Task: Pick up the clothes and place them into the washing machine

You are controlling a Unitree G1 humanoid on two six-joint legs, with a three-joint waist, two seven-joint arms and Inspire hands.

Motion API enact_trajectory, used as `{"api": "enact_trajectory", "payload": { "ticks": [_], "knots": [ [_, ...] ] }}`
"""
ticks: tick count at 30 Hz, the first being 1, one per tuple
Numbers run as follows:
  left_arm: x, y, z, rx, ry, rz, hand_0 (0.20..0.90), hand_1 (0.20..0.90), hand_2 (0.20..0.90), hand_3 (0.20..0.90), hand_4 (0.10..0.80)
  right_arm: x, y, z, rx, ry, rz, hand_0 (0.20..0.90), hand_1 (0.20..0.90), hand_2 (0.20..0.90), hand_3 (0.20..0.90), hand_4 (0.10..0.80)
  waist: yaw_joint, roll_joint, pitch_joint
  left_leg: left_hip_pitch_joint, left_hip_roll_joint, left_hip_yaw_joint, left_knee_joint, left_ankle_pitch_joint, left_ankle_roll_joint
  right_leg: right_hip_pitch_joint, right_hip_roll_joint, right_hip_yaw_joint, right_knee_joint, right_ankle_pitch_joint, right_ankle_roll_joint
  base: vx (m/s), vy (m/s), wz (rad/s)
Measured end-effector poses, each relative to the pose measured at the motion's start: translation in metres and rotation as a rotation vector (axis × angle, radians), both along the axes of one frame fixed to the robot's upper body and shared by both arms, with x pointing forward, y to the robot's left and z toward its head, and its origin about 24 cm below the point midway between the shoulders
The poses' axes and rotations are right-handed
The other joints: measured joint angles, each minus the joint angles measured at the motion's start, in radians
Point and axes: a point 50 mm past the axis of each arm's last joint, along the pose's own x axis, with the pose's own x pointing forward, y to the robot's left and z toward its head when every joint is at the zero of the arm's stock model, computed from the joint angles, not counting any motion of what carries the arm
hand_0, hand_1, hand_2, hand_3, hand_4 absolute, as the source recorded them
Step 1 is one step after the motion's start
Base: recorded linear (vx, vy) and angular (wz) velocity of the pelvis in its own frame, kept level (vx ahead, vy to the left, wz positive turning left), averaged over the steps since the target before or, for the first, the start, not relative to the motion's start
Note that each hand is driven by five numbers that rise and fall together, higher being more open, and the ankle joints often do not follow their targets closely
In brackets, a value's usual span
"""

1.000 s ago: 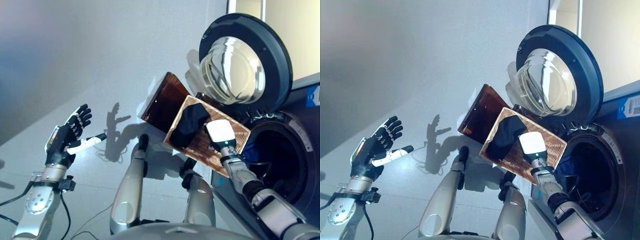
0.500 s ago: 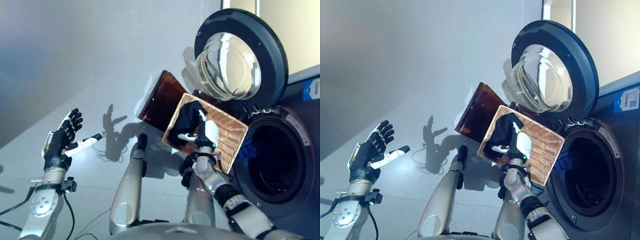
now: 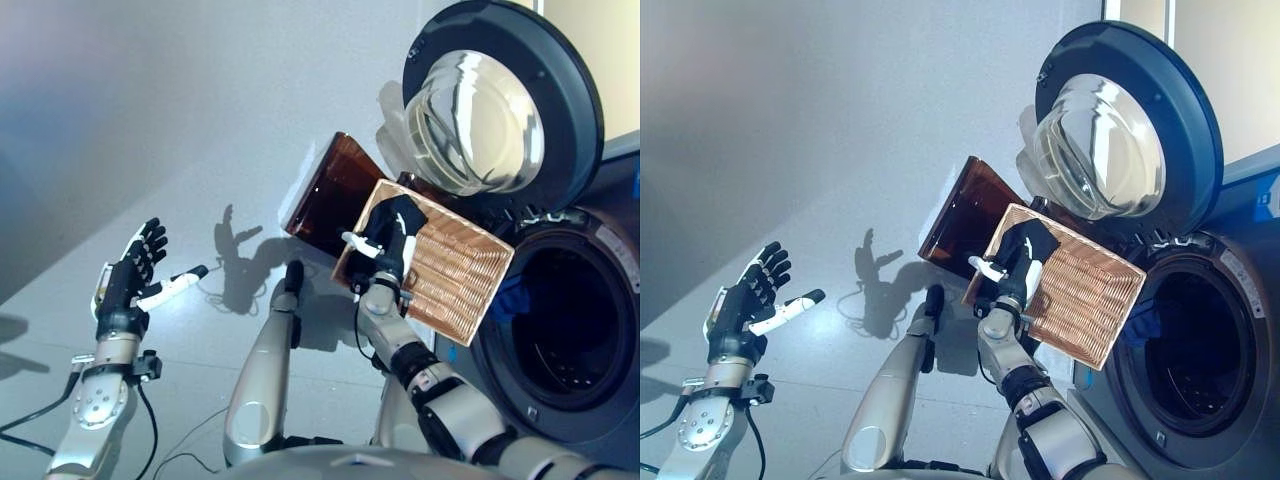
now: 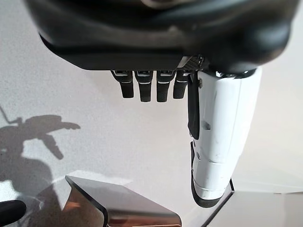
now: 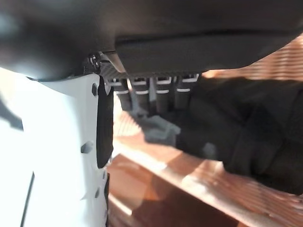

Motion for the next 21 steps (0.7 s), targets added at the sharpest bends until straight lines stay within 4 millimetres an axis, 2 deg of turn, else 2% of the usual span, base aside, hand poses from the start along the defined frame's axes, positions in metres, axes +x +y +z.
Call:
{"api": "enact_trajectory", "payload": {
  "ticks": [8, 12, 16, 21],
  "knots": [
    [0.001, -0.009, -0.005, -0.014, 0.016, -0.016, 0.900, 0.900, 0.900, 0.900, 0.800, -0.001, -0.005, 0.002, 0.015, -0.005, -0.076, 0.900, 0.900, 0.900, 0.900, 0.800, -0.001, 0.000, 0.002, 0.000, 0.000, 0.000, 0.002, 0.000, 0.000, 0.000, 0.000, 0.000, 0.000, 0.000, 0.000, 0.000, 0.000, 0.00],
    [0.004, -0.012, -0.005, -0.019, 0.009, -0.025, 0.900, 0.900, 0.900, 0.900, 0.800, -0.003, -0.006, 0.011, 0.035, -0.072, -0.083, 0.900, 0.900, 0.900, 0.900, 0.800, -0.004, -0.001, 0.019, 0.000, 0.001, 0.000, 0.004, -0.001, 0.001, 0.000, 0.000, 0.000, 0.001, 0.000, 0.000, 0.000, 0.000, 0.00],
    [0.004, -0.013, -0.004, -0.020, 0.005, -0.016, 0.900, 0.900, 0.900, 0.900, 0.800, -0.016, -0.018, 0.012, 0.016, -0.132, -0.089, 0.900, 0.900, 0.900, 0.900, 0.800, -0.027, -0.005, 0.027, -0.001, 0.000, 0.002, 0.019, -0.010, 0.005, 0.006, 0.000, 0.002, 0.001, 0.000, 0.000, 0.000, 0.000, 0.00],
    [0.005, -0.013, -0.004, -0.020, 0.004, -0.012, 0.900, 0.900, 0.900, 0.900, 0.800, -0.028, -0.033, 0.000, 0.000, -0.100, -0.141, 0.900, 0.900, 0.900, 0.900, 0.800, -0.056, -0.009, 0.029, -0.001, 0.003, 0.004, 0.026, -0.013, 0.006, 0.005, 0.001, 0.005, 0.001, 0.001, 0.001, -0.002, 0.004, -0.05]
  ]
}}
